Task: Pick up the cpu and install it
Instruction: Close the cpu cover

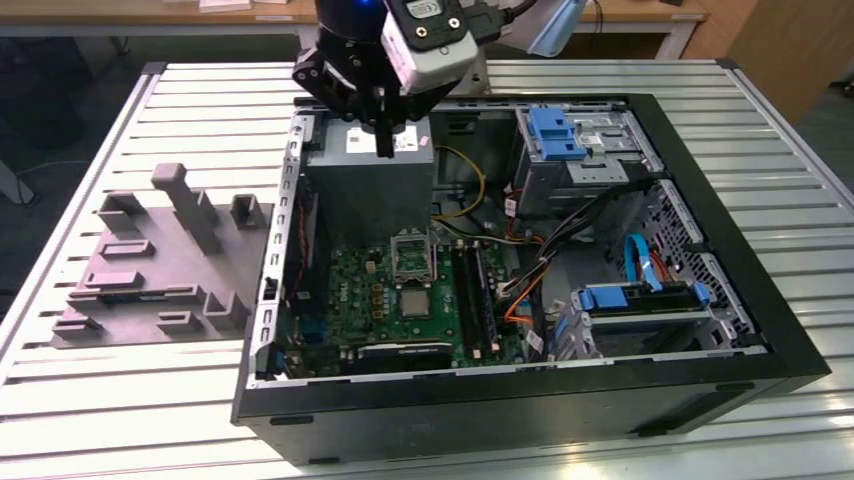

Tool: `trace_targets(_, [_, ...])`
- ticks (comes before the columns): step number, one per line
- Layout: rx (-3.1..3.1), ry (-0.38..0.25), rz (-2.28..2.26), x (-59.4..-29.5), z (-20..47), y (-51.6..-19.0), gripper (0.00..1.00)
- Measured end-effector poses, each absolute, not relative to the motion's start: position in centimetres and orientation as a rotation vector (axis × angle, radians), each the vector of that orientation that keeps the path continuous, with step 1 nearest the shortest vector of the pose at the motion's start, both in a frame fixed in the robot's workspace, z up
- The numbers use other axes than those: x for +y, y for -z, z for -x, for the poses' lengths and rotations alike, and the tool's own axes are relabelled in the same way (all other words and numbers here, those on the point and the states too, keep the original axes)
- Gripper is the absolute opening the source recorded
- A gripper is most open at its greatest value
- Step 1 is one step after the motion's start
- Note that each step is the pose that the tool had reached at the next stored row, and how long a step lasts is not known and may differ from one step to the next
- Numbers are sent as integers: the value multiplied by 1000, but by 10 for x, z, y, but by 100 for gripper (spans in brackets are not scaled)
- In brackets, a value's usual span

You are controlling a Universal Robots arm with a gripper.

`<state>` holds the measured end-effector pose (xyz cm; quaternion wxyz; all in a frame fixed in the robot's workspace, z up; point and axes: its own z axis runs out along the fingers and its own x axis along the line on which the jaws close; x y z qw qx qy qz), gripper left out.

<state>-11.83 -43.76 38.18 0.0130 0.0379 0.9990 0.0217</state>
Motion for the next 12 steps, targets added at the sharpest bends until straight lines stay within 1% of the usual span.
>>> trace_targets(6, [3113, -68, -118, -447, 118, -379, 11])
trace_targets(12, [3113, -68, -118, -449, 113, -375, 11])
